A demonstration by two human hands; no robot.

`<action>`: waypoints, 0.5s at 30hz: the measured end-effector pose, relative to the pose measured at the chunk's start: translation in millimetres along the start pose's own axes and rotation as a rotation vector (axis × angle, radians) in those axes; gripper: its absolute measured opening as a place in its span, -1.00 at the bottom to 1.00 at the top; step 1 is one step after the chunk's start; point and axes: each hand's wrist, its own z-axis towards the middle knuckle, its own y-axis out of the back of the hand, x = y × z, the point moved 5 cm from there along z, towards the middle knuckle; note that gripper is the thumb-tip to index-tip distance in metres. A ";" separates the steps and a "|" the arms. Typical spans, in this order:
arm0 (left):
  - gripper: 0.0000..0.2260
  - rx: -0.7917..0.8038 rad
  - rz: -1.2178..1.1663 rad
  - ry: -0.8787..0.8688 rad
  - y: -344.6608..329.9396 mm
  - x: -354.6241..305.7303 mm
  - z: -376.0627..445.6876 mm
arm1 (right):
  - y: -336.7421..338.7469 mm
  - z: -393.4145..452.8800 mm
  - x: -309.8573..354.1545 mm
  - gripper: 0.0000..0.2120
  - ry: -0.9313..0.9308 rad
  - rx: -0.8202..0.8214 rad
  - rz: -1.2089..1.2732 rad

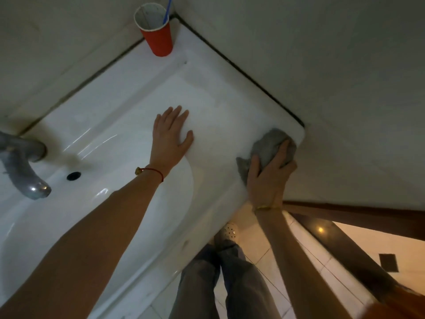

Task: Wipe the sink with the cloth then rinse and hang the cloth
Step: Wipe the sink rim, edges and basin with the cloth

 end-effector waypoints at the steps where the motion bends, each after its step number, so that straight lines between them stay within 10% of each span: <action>1: -0.54 -0.003 0.003 -0.001 -0.1 0.8 0.4 | -7.6 -22.3 -0.5 -0.23 -0.012 0.062 0.011; 6: -0.53 0.006 0.006 -0.013 -1.1 4.1 1.3 | -23.5 -70.8 -7.0 -0.25 0.067 0.198 0.090; 15: -0.52 0.058 -0.020 -0.089 0.4 9.3 0.6 | -20.3 -44.5 6.7 -0.27 -0.048 -0.055 0.015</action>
